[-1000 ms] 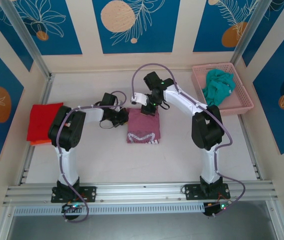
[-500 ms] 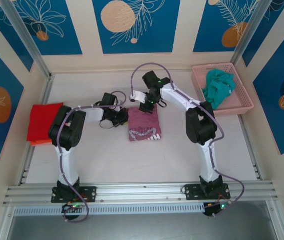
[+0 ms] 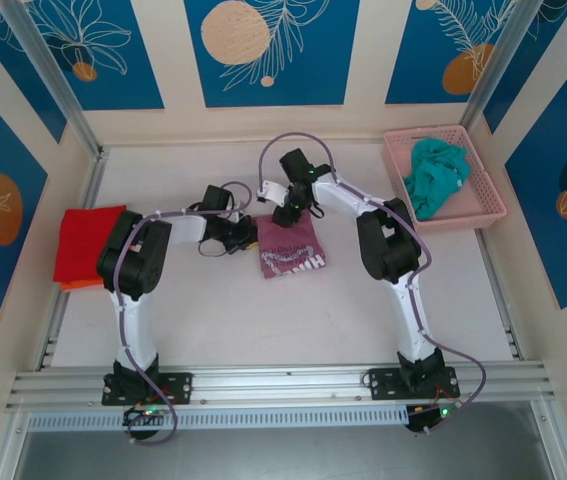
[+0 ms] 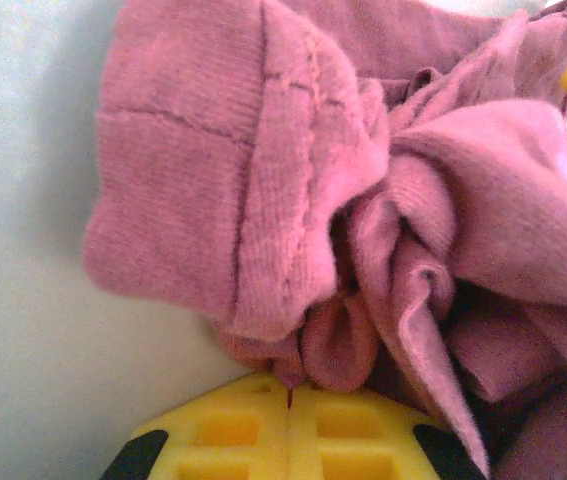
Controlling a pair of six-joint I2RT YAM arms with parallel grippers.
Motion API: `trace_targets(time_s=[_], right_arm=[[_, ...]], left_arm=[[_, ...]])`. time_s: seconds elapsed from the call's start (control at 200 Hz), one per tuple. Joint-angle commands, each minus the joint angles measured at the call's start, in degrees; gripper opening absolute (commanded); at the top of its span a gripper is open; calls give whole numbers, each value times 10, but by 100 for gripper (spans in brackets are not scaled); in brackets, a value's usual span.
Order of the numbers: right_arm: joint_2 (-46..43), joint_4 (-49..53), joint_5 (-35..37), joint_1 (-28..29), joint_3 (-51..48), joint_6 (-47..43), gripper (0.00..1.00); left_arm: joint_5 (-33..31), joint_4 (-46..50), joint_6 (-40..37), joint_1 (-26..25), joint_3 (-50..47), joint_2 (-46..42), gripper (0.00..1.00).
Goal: Fold and stack the t-shirts
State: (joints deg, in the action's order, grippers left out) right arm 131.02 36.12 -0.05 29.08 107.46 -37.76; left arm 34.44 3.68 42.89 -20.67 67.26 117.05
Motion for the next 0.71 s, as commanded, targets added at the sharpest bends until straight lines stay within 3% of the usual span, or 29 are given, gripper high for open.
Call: trace_targets(time_s=[0.0, 0.19, 0.38, 0.54, 0.7], right_arm=[[-44, -59, 7, -5, -24, 36, 54], [-147, -162, -13, -22, -136, 119, 63], [-243, -272, -50, -58, -265, 259, 66], [-276, -301, -87, -67, -331, 310, 66], [-257, -287, -82, -69, -344, 381, 62]], left_arm=[[-79, 35, 6, 6, -41, 20, 16], [-69, -17, 35, 15, -92, -38, 33], [-96, -38, 53, 27, -160, -122, 35], [-128, -4, 49, 28, -182, -184, 35], [-187, 40, 41, 2, -137, -218, 53]])
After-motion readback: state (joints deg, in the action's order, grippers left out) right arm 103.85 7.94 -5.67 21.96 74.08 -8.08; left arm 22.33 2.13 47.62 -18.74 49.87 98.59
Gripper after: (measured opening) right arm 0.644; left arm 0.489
